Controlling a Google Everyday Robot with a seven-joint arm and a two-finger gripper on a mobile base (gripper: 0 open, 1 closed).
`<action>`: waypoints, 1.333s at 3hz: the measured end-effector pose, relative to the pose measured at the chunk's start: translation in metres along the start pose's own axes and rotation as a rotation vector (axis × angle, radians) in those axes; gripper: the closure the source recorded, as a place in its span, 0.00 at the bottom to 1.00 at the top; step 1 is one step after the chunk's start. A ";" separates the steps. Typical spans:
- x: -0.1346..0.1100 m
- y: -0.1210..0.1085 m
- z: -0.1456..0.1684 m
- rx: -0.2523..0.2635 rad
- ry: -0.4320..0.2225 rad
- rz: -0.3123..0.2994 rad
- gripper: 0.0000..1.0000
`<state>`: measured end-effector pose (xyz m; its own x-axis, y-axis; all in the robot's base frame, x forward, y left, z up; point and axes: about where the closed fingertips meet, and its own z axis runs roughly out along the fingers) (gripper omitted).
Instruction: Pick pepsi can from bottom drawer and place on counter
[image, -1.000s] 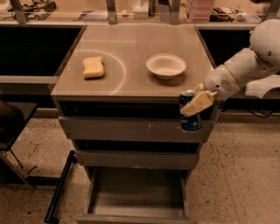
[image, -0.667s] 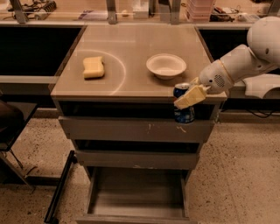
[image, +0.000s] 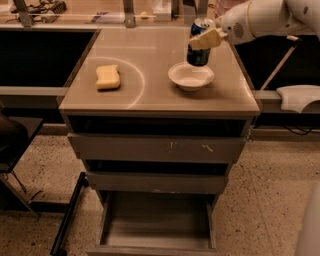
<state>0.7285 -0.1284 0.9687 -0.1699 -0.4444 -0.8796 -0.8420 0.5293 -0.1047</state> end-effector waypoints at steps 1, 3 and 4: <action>-0.033 -0.015 -0.018 0.050 -0.052 -0.035 1.00; -0.019 -0.024 0.050 -0.035 -0.007 -0.048 1.00; -0.028 -0.025 0.086 -0.088 -0.025 -0.073 1.00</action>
Offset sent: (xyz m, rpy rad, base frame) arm 0.0424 0.0059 -0.0026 -0.0225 -0.0085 0.0205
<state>0.7990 -0.0668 0.9561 -0.0942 -0.4608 -0.8825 -0.8935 0.4300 -0.1291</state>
